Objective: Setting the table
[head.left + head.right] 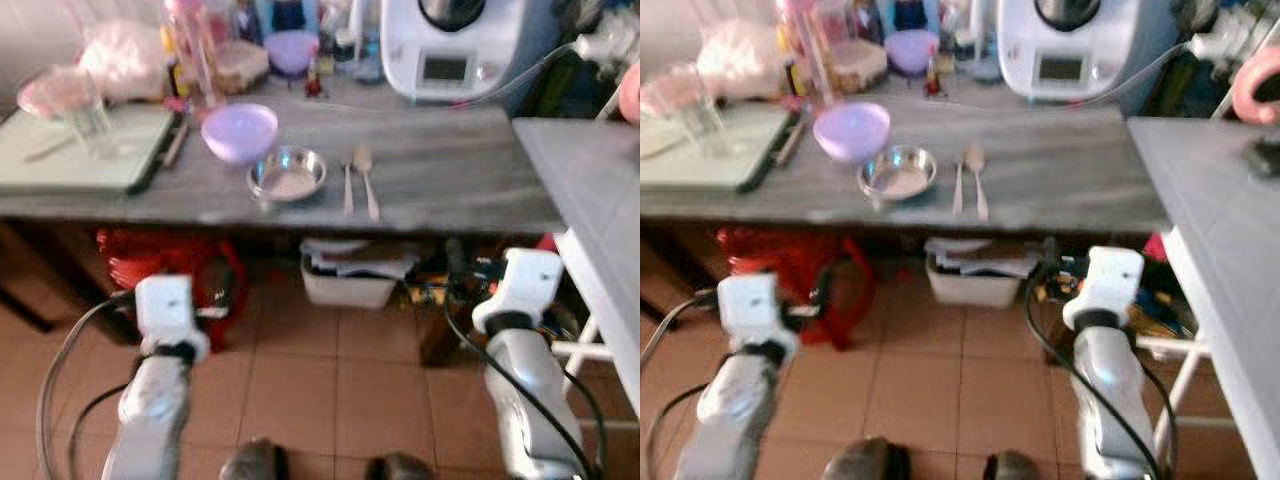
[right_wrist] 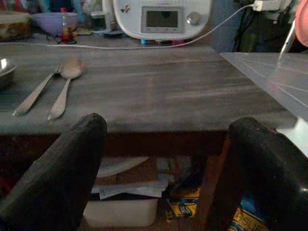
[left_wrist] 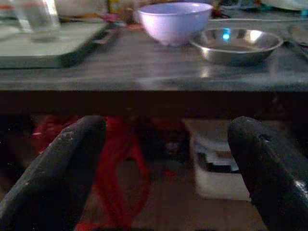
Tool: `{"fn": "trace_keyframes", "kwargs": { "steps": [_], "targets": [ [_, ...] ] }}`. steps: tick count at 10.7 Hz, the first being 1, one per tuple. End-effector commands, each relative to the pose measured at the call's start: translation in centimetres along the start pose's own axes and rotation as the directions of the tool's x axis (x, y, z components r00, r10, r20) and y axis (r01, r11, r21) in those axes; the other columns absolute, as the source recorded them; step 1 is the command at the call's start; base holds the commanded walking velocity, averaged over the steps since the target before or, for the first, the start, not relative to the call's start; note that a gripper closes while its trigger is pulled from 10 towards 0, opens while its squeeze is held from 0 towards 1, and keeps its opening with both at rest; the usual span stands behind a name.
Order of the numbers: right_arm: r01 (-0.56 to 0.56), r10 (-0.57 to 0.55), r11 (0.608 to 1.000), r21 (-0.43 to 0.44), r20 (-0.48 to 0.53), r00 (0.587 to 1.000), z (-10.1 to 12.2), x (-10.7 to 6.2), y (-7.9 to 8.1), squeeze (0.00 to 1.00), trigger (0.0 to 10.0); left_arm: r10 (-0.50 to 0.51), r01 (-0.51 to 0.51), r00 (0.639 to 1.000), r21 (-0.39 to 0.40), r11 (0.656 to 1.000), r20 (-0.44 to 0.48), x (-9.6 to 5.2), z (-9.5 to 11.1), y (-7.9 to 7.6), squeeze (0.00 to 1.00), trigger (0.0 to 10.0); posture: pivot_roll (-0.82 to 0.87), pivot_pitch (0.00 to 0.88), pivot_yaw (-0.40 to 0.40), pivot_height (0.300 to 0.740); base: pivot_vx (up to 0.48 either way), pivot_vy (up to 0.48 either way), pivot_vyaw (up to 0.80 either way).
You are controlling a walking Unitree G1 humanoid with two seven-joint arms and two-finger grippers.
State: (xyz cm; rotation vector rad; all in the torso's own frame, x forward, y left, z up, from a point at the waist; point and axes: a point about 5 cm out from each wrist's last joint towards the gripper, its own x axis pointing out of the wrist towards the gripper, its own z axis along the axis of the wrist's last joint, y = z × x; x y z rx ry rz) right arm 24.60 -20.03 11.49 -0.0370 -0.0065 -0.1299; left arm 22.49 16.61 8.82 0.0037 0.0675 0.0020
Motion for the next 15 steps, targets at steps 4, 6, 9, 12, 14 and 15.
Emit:
{"fn": "trace_keyframes", "kwargs": {
  "steps": [4, 6, 9, 12, 14, 15],
  "targets": [
    [0.006, -0.007, 0.999, -0.053, -0.014, 1.0, -0.5, -1.4, -0.9, 0.0, 10.0, 0.003, -0.003, 1.0, 0.014, 1.0, 0.004, -0.5, 0.5, 0.2, 0.0, 10.0, 0.02, 0.06, 0.078, 0.74, -0.274, 0.0, 0.0],
    [0.001, -0.002, 0.999, -0.049, -0.015, 1.0, -0.5, -1.3, -0.6, 0.0, 10.0, -0.013, 0.013, 1.0, 0.016, 1.0, 0.023, -0.5, 0.9, 0.2, 0.0, 10.0, 0.02, 0.059, 0.082, 0.74, 0.0, 0.0, 0.0],
    [-0.003, 0.003, 0.999, -0.044, -0.002, 1.0, -0.1, -0.6, -0.4, 0.0, 10.0, -0.045, 0.045, 0.999, 0.002, 0.999, 0.022, -0.3, 1.0, -0.4, 0.0, 10.0, 0.02, 0.056, 0.082, 0.74, 0.0, -0.276, -0.8],
    [-0.012, 0.013, 0.999, -0.041, 0.023, 1.0, 0.6, -0.1, -0.1, 0.0, 10.0, -0.05, 0.05, 0.998, -0.006, 0.999, 0.029, 0.0, 1.1, -0.8, 0.0, 10.0, 0.01, 0.056, 0.079, 0.74, 0.0, -0.48, 0.0],
    [-0.021, 0.021, 0.999, -0.045, 0.02, 1.0, 0.5, -0.1, 0.0, 0.0, 10.0, -0.061, 0.061, 0.998, -0.003, 0.998, 0.017, 0.0, 1.0, -1.2, 0.0, 10.0, 0.01, 0.06, 0.077, 0.74, 0.0, -0.474, 0.0],
    [-0.025, 0.027, 0.998, -0.049, 0.022, 0.999, 0.6, 0.0, 0.0, 0.0, 10.0, -0.07, 0.07, 0.997, 0.006, 0.998, 0.012, 0.0, 1.0, -1.2, 0.0, 10.0, 0.01, 0.061, 0.076, 0.74, 0.0, -0.442, 0.0]
  ]
}}
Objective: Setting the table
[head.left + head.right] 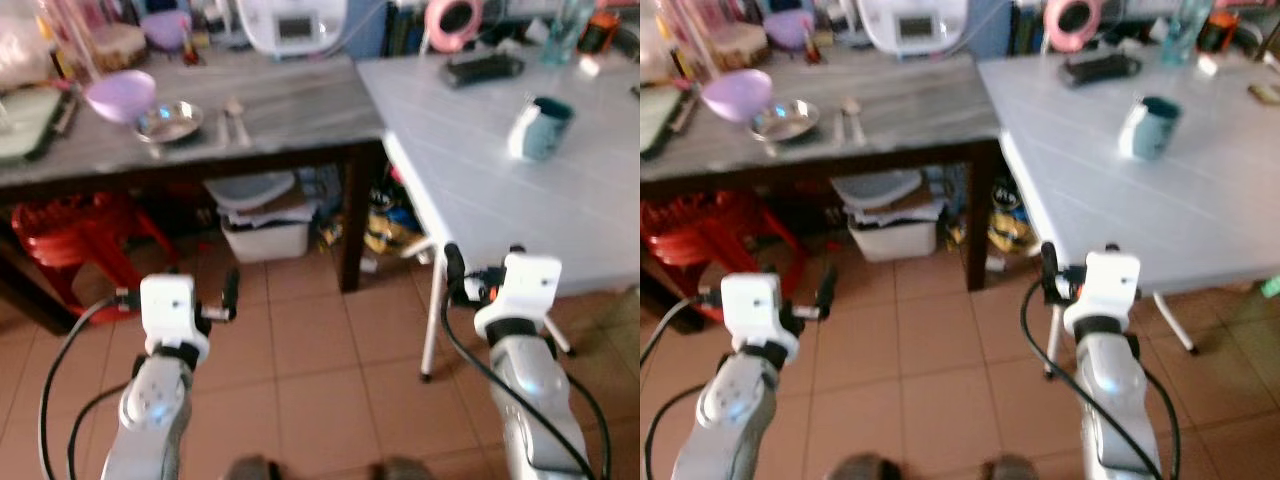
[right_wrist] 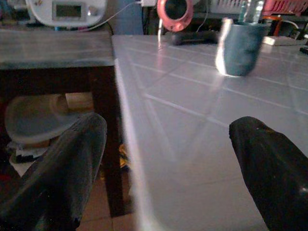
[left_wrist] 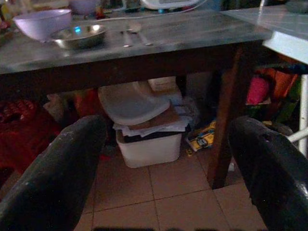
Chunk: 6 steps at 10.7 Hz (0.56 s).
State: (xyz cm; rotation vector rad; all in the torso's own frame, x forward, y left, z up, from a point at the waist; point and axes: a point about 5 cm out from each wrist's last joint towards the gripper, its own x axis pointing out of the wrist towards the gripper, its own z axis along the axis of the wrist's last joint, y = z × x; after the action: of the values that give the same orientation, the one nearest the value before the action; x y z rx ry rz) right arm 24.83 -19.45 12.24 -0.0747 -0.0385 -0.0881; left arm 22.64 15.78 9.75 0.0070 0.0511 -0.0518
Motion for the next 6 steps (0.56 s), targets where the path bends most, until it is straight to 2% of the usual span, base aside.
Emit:
{"fn": "trace_keyframes", "kwargs": {
  "steps": [1, 4, 6],
  "targets": [
    [0.009, -0.009, 1.0, -0.025, -0.005, 1.0, -0.01, 0.12, -0.44, 0.0, 10.0, -0.017, 0.017, 1.0, 0.001, 1.0, -0.004, 0.03, 0.06, -0.41, 0.0, 10.0, 0.01, 0.061, 0.076, 0.74, 0.277, -0.386, 0.0],
    [0.003, -0.002, 1.0, -0.026, 0.009, 1.0, 0.22, 0.49, -0.17, 0.0, 10.0, -0.028, 0.028, 1.0, -0.007, 1.0, 0.002, 0.21, 0.23, -0.59, 0.0, 10.0, 0.01, 0.058, 0.079, 0.74, 0.31, -0.362, 0.6],
    [0.007, -0.007, 1.0, -0.01, 0.011, 1.0, 0.24, 0.57, -0.15, 0.0, 10.0, -0.033, 0.033, 0.999, -0.003, 0.999, 0.002, 0.28, 0.28, -0.71, 0.0, 10.0, 0.01, 0.061, 0.082, 0.74, 0.375, -0.296, 0.0]
  ]
}}
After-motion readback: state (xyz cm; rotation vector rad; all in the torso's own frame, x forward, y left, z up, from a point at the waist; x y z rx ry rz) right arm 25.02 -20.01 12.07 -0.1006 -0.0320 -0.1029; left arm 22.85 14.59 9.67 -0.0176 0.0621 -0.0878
